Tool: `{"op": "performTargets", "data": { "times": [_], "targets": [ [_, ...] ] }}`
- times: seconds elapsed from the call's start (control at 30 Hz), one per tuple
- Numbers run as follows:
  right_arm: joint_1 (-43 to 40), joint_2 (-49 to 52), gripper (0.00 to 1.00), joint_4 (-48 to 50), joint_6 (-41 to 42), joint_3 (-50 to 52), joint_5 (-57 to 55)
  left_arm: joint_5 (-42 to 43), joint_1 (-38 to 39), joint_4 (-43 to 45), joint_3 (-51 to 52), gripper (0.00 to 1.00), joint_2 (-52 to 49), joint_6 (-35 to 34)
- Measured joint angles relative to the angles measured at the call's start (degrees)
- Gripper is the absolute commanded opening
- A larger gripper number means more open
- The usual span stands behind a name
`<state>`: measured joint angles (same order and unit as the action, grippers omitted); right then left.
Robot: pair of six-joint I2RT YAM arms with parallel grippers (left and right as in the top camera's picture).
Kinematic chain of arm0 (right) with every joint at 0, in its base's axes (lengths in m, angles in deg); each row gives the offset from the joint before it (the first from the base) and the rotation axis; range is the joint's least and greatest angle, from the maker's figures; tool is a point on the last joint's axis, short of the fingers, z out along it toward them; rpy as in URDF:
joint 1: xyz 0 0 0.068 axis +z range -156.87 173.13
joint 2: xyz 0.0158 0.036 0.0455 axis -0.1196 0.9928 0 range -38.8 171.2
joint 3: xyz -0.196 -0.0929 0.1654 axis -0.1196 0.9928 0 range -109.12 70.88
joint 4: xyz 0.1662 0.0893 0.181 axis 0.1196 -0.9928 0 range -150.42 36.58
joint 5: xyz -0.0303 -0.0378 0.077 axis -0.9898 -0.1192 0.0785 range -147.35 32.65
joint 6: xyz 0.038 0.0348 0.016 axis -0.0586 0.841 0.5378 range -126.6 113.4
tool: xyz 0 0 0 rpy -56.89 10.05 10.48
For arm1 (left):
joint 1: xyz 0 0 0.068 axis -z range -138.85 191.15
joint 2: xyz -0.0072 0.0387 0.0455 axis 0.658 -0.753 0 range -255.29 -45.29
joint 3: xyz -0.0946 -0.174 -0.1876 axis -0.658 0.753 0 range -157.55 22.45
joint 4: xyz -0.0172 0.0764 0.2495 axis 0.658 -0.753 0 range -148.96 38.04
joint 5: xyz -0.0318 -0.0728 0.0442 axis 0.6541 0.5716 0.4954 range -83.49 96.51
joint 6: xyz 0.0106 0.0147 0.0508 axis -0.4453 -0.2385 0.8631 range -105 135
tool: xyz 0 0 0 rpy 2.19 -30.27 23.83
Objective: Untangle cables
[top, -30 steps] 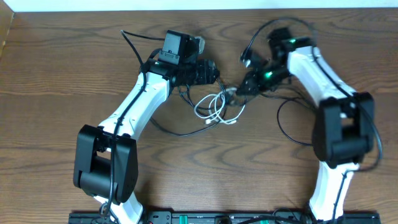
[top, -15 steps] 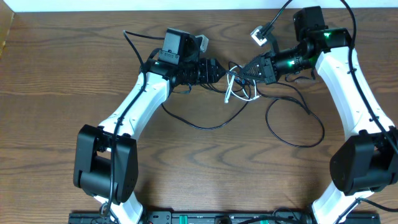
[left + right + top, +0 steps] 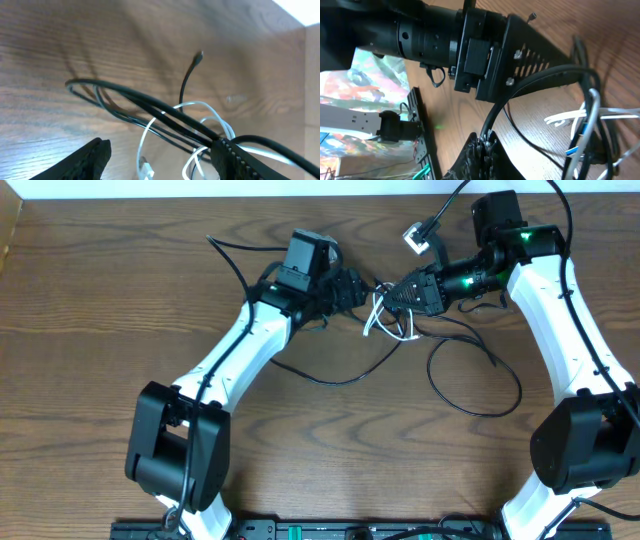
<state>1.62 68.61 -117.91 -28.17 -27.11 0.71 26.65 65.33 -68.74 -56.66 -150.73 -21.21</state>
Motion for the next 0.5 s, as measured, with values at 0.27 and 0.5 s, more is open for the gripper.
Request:
{"op": "performTargets", "data": {
  "times": [0.27,0.5],
  "targets": [
    [0.2,0.0,0.01,-0.02,0.07,0.0,-0.96,-5.22,1.7,3.45,0.0,0.69,-1.42,-7.76],
    [0.26,0.0,0.01,-0.04,0.42,0.0,-2.19,-6.62,2.14,5.46,0.0,0.69,-6.29,-13.9]
  ]
}}
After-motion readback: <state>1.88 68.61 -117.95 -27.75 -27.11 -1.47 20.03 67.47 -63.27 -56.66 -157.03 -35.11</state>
